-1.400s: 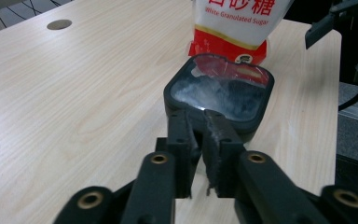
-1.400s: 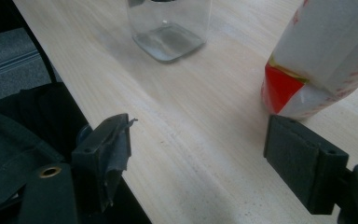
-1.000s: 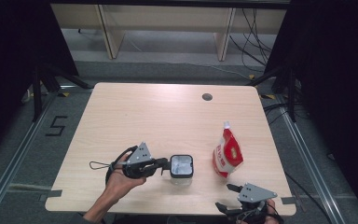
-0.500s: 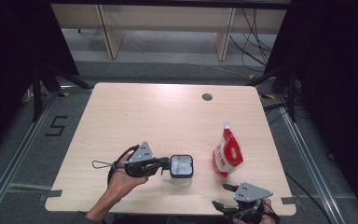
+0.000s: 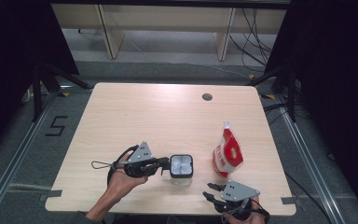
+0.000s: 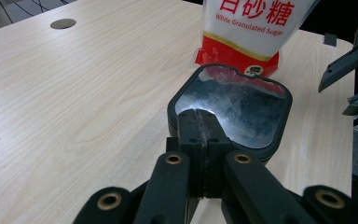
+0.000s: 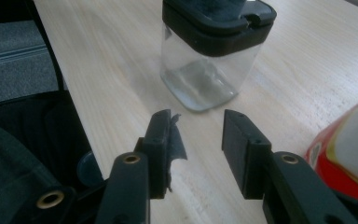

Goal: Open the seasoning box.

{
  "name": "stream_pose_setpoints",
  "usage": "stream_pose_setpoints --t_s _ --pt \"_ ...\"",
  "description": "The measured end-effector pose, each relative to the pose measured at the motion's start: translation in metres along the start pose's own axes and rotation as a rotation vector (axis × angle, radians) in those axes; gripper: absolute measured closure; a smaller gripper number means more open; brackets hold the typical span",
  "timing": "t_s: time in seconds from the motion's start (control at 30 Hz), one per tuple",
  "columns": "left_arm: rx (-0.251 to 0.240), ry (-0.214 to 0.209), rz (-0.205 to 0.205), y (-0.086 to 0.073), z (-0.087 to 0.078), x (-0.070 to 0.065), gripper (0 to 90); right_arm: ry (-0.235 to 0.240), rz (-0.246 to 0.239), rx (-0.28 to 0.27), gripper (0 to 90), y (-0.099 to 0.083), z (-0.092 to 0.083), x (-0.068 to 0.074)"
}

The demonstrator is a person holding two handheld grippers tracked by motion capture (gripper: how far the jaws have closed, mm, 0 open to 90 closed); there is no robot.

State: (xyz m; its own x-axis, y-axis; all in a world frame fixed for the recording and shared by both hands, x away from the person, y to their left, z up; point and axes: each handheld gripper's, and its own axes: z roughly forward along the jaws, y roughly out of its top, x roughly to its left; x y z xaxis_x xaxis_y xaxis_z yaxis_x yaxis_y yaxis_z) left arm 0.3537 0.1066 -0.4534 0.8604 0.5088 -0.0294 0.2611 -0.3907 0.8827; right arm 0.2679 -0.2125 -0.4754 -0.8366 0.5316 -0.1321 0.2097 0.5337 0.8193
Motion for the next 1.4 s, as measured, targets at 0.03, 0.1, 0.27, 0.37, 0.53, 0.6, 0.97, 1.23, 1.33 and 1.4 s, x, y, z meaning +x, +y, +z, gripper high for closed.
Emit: stream_pose_setpoints --t_s 0.03,0.1,0.27,0.37,0.53,0.6,0.97,1.23,1.33,1.4 --pt "-0.002 0.004 -0.02 -0.001 0.0 -0.001 88.9 0.002 0.001 -0.004 67.6 0.001 0.001 0.0" --pt "-0.005 0.006 -0.021 -0.001 0.0 -0.001 88.9 -0.008 -0.004 -0.013 70.1 0.003 0.003 0.0" --pt "-0.01 0.003 -0.022 -0.002 0.0 0.0 88.9 -0.009 -0.018 -0.023 73.2 0.008 0.013 -0.001" --pt "-0.019 -0.002 -0.03 -0.003 0.0 0.001 88.9 -0.018 -0.033 -0.02 76.7 0.013 0.017 -0.003" --pt "-0.025 -0.001 -0.039 -0.004 0.0 0.0 88.9 -0.033 -0.049 -0.051 82.9 0.019 0.023 -0.003" --pt "-0.025 -0.004 -0.036 -0.004 -0.001 0.001 88.9 -0.048 -0.039 -0.044 84.9 0.021 0.025 -0.003" --pt "-0.034 -0.007 -0.043 -0.006 -0.002 0.002 88.9 -0.049 -0.06 -0.041 88.0 0.027 0.038 -0.013" --pt "-0.037 -0.007 -0.047 -0.006 -0.001 0.002 88.8 -0.061 -0.066 -0.051 88.1 0.033 0.039 -0.015" --pt "-0.04 -0.009 -0.05 -0.006 -0.001 0.002 88.8 -0.054 -0.073 -0.053 88.1 0.034 0.039 -0.016" --pt "-0.04 -0.008 -0.045 -0.006 0.0 0.001 88.6 -0.043 -0.073 -0.052 89.1 0.034 0.04 -0.015"
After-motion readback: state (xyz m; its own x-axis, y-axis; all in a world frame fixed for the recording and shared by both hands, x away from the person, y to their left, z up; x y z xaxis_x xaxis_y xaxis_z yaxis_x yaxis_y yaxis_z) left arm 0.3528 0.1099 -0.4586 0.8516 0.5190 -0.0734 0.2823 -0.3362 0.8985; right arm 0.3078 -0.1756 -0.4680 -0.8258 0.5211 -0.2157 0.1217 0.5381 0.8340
